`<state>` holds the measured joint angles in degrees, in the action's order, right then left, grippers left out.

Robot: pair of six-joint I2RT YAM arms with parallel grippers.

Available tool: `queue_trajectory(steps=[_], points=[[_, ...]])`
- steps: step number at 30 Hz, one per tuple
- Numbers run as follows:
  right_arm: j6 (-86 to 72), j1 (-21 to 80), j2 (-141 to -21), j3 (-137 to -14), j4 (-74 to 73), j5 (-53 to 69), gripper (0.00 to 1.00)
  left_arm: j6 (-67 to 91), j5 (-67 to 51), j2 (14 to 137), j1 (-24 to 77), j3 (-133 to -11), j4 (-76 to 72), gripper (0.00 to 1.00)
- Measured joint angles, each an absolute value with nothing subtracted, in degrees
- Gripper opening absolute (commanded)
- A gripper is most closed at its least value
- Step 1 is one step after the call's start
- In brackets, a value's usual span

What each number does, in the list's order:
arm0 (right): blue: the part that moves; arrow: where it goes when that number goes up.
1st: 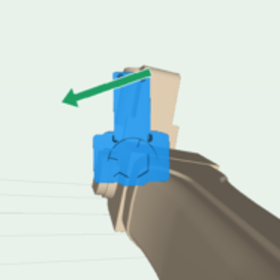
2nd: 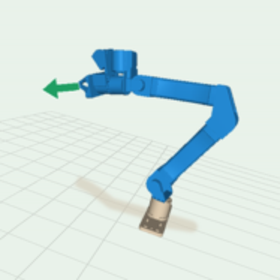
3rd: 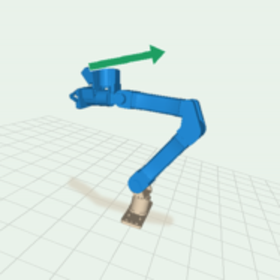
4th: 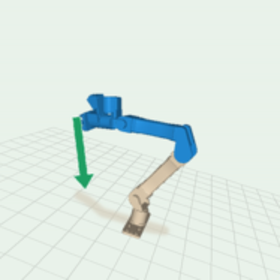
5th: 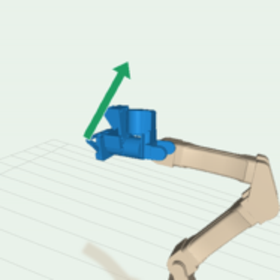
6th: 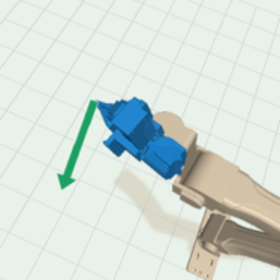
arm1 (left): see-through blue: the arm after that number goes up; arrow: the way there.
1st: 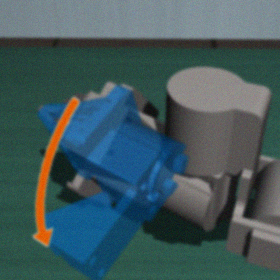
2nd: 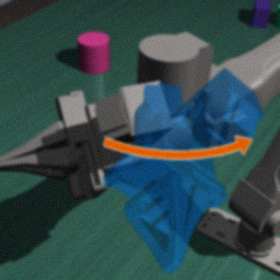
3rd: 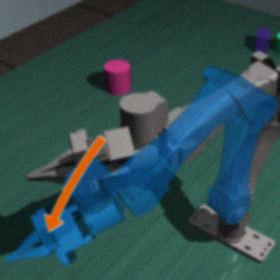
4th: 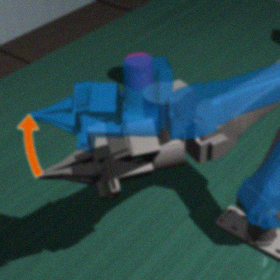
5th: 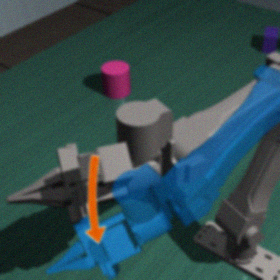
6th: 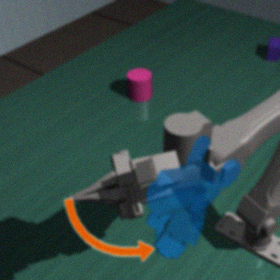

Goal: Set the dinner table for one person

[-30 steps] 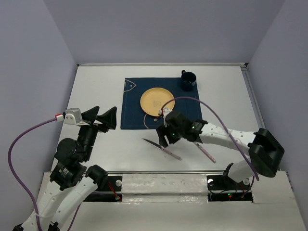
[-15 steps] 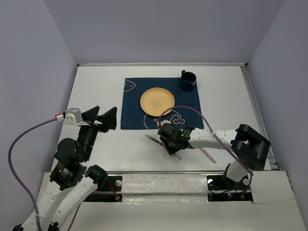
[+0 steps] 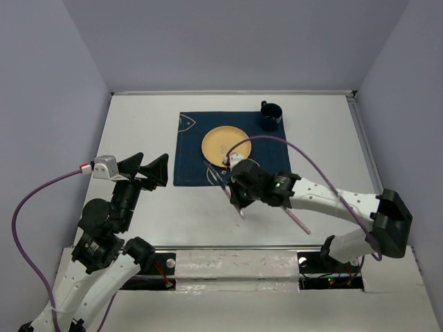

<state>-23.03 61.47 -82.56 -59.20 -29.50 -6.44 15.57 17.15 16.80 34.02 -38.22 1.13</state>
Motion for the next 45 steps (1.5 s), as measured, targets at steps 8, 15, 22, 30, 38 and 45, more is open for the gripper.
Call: queue_trajectory(steps=[8, 15, 22, 30, 38, 45], points=[[-19.25, 39.38, -84.36, -71.79, -21.76, -14.94, 0.0, 15.57, 17.12, 16.8, 34.02, -38.22, 1.13, 0.99], [-17.74, 30.61, -99.72, -75.72, -21.06, -17.72, 0.0, 15.57, 16.97, 16.8, 34.02, -38.22, 1.1, 0.99], [-17.63, 28.62, -105.82, -75.7, -20.64, -15.35, 0.0, 15.59, 16.88, 16.8, 34.0, -38.22, 1.1, 0.99], [-17.56, 26.87, -110.8, -77.06, -18.92, -12.38, 0.0, 15.59, 16.73, 16.8, 34.02, -38.22, 1.13, 0.99], [-18.26, 25.32, -113.99, -78.83, -18.98, -10.46, 0.01, 15.59, 16.69, 16.82, 34.0, -38.22, 1.13, 0.99], [-19.81, 25.08, -115.2, -80.09, -18.98, -10.13, 0.39, 15.59, 16.67, 16.82, 34.0, -38.22, 1.13, 0.99]])
